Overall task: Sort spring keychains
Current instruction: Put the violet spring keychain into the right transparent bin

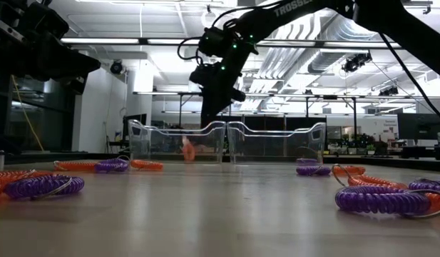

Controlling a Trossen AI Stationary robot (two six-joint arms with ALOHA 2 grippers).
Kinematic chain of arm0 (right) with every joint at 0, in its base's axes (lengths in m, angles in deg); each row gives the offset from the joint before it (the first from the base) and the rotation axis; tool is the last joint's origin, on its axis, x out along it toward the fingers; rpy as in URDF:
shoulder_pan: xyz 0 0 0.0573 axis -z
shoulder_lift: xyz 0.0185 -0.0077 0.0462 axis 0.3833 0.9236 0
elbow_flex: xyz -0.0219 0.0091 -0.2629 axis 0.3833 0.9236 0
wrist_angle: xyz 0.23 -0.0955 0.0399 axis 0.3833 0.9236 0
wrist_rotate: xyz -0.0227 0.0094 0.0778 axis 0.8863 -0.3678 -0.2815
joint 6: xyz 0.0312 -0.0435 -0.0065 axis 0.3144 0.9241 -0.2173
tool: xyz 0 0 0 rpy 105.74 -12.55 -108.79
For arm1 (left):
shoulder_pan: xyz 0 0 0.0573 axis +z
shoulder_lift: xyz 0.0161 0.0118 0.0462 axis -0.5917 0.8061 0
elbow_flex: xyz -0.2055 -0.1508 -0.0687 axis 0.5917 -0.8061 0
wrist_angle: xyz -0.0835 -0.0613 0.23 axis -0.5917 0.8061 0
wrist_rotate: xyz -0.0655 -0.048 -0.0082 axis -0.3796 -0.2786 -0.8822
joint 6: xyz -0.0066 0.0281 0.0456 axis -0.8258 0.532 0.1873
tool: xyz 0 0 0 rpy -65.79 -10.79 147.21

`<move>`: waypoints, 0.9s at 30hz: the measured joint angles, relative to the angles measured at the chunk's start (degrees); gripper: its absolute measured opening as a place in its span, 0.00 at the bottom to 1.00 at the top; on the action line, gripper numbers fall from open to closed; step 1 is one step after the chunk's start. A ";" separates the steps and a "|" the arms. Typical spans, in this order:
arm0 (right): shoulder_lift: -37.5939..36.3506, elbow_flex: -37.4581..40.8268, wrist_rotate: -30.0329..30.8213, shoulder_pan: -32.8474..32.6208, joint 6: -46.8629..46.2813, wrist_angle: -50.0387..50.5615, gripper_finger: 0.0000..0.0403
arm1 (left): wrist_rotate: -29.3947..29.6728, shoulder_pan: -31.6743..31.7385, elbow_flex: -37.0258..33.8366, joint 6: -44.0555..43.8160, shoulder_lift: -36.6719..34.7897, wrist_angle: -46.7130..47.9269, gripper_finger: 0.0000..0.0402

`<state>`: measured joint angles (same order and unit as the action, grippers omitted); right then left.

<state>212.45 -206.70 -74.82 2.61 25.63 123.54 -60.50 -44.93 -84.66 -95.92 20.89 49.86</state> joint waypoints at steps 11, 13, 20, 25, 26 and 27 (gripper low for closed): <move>-3.32 0.00 0.87 -2.44 -1.70 11.11 0.45 | -0.02 0.00 0.00 0.00 0.01 0.00 0.00; -4.18 0.00 0.43 -3.18 -1.66 13.82 0.45 | -0.02 0.00 0.00 0.00 0.01 0.01 0.00; -6.02 0.00 -0.29 -6.17 2.85 22.83 0.45 | -0.02 0.00 0.00 0.00 0.02 0.03 0.00; -6.98 0.00 -2.81 -8.23 7.00 27.91 0.45 | -0.02 0.00 0.00 0.00 0.00 0.00 0.00; -6.98 0.00 -3.57 -8.59 7.75 28.71 0.45 | -0.02 0.00 0.00 0.00 0.00 0.00 0.00; -6.98 0.00 -4.52 -8.97 8.41 29.49 0.45 | -0.02 0.00 0.00 0.00 0.00 0.00 0.00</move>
<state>205.46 -206.70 -79.34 -6.36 34.04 153.04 -60.52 -44.93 -84.66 -95.92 20.89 49.86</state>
